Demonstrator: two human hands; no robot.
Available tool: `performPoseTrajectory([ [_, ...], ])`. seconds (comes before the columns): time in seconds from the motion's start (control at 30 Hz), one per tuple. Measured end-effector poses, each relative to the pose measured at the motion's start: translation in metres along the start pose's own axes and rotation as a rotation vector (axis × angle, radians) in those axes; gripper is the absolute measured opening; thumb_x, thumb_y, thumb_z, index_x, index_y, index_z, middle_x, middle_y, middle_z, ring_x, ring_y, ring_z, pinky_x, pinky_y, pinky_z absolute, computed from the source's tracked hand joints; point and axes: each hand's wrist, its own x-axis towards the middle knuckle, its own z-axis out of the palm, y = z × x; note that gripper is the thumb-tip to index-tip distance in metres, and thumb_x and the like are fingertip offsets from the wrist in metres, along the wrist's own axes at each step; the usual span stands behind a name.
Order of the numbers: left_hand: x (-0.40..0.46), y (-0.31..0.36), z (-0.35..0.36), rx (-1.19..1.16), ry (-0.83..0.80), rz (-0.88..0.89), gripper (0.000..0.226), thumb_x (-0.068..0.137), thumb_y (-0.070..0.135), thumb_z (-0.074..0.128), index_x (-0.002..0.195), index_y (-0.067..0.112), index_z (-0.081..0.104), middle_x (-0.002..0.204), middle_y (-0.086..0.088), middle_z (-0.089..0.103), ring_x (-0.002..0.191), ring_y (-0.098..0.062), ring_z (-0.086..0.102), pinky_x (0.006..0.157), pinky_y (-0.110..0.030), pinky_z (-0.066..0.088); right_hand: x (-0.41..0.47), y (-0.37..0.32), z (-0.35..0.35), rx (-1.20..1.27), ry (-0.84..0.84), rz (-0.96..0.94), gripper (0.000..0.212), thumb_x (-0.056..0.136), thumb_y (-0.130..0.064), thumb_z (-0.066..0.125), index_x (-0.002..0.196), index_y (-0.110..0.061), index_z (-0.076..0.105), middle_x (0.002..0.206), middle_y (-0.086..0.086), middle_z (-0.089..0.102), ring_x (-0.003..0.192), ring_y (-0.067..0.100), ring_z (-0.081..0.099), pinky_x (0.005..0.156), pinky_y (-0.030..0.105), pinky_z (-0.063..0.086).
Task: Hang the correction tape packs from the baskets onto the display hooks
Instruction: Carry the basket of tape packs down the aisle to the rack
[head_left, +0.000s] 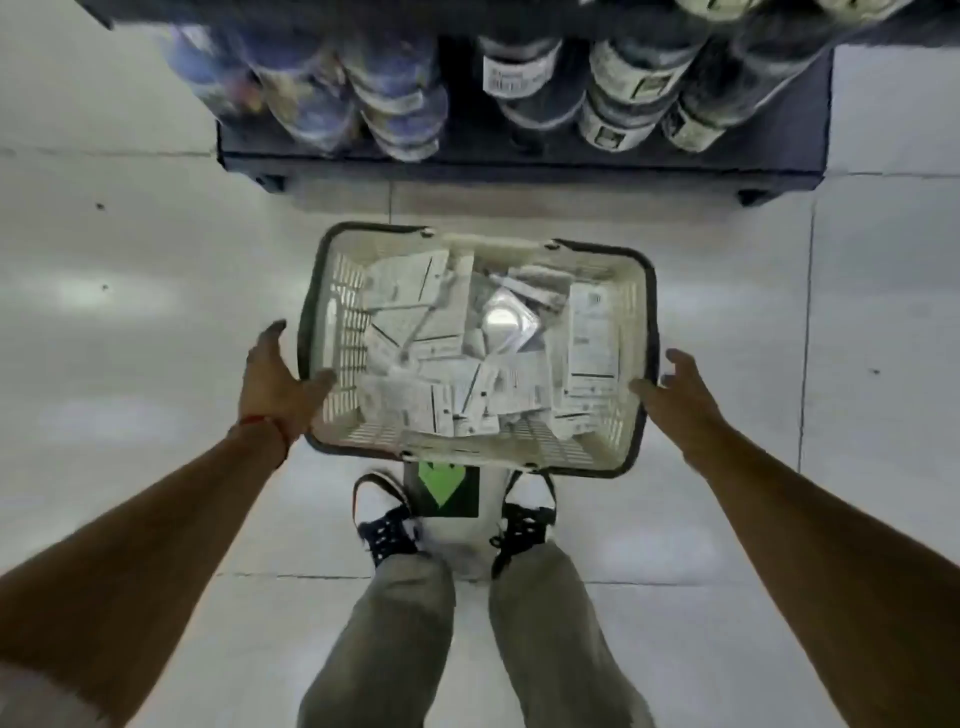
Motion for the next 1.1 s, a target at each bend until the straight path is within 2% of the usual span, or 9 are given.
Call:
performPoseTrajectory([
  [0.07,0.035,-0.012,0.016,-0.064,-0.016,-0.054,0.078,0.091,0.015,0.078,0.158,0.013,0.038,0.156,-0.017,0.050,0.140,-0.035,0.050,0.116,-0.048,0.043,0.022,0.011,0.025,0.119,0.104,-0.065,0.069,0.102,-0.022,0.063,0.162,-0.025,0.031,0.154,0.007,0.054,0.131,0.032,0.057,0.099,0.038,0.048],
  [0.17,0.075,-0.029,0.032,-0.231,-0.020,-0.156,0.043,0.091,0.008,0.075,0.132,0.014,0.064,0.131,-0.016,0.069,0.114,-0.031,0.066,0.104,-0.056,0.054,0.038,0.034,0.056,0.257,0.233,-0.070,0.039,0.101,-0.017,0.059,0.139,-0.022,0.055,0.127,0.001,0.067,0.116,0.029,0.065,0.099,0.043,0.056],
  [0.27,0.082,-0.038,0.034,-0.384,-0.122,-0.194,0.048,0.086,-0.016,0.068,0.120,0.018,0.071,0.125,-0.010,0.073,0.116,-0.031,0.070,0.098,-0.056,0.057,0.043,0.041,0.062,0.341,0.276,0.002,0.012,0.101,-0.021,0.063,0.111,-0.023,0.067,0.103,0.001,0.073,0.101,0.030,0.072,0.089,0.043,0.062],
  [0.47,0.036,-0.017,-0.017,-0.428,-0.135,-0.214,0.048,0.077,-0.025,0.064,0.091,0.019,0.074,0.118,-0.009,0.074,0.101,-0.031,0.068,0.093,-0.044,0.056,0.004,0.015,0.020,0.362,0.210,-0.024,0.015,0.098,-0.019,0.070,0.111,-0.020,0.077,0.094,-0.003,0.076,0.092,0.024,0.074,0.077,0.030,0.059],
  [0.6,-0.047,-0.003,-0.110,-0.531,-0.094,-0.259,0.044,0.083,-0.025,0.060,0.107,0.009,0.074,0.119,-0.013,0.073,0.100,-0.032,0.067,0.096,-0.050,0.057,-0.096,-0.028,-0.026,0.271,0.127,-0.112,0.005,0.100,-0.023,0.070,0.104,-0.023,0.074,0.095,-0.001,0.076,0.088,0.023,0.074,0.073,0.030,0.057],
  [0.73,-0.143,0.011,-0.236,-0.585,-0.045,-0.272,0.043,0.088,-0.021,0.061,0.119,0.007,0.072,0.111,-0.009,0.077,0.093,-0.034,0.070,0.085,-0.051,0.063,-0.224,-0.090,-0.068,0.160,0.071,-0.202,0.006,0.101,-0.021,0.069,0.105,-0.024,0.072,0.098,0.000,0.076,0.087,0.020,0.072,0.077,0.033,0.056],
  [0.87,-0.228,0.012,-0.366,-0.636,0.034,-0.225,0.037,0.092,-0.011,0.067,0.112,0.019,0.074,0.104,-0.005,0.081,0.083,-0.029,0.076,0.072,-0.043,0.066,-0.334,-0.169,-0.081,0.105,0.036,-0.232,0.009,0.099,-0.023,0.070,0.103,-0.015,0.073,0.099,0.012,0.074,0.085,0.028,0.066,0.085,0.040,0.050],
  [0.97,-0.272,-0.002,-0.450,-0.671,0.149,-0.237,0.024,0.093,-0.004,0.070,0.110,0.013,0.074,0.090,-0.005,0.081,0.069,-0.024,0.076,0.059,-0.034,0.062,-0.402,-0.239,-0.069,0.101,-0.012,-0.264,0.020,0.098,-0.027,0.073,0.112,-0.012,0.073,0.105,0.014,0.073,0.095,0.031,0.068,0.090,0.040,0.050],
  [1.1,-0.288,-0.041,-0.537,-0.780,0.306,-0.267,0.019,0.094,-0.002,0.072,0.102,0.016,0.075,0.092,-0.015,0.078,0.059,-0.018,0.073,0.054,-0.031,0.062,-0.459,-0.333,-0.023,0.023,-0.050,-0.445,0.027,0.100,-0.035,0.071,0.112,-0.011,0.072,0.103,0.017,0.073,0.089,0.031,0.065,0.081,0.042,0.048],
])
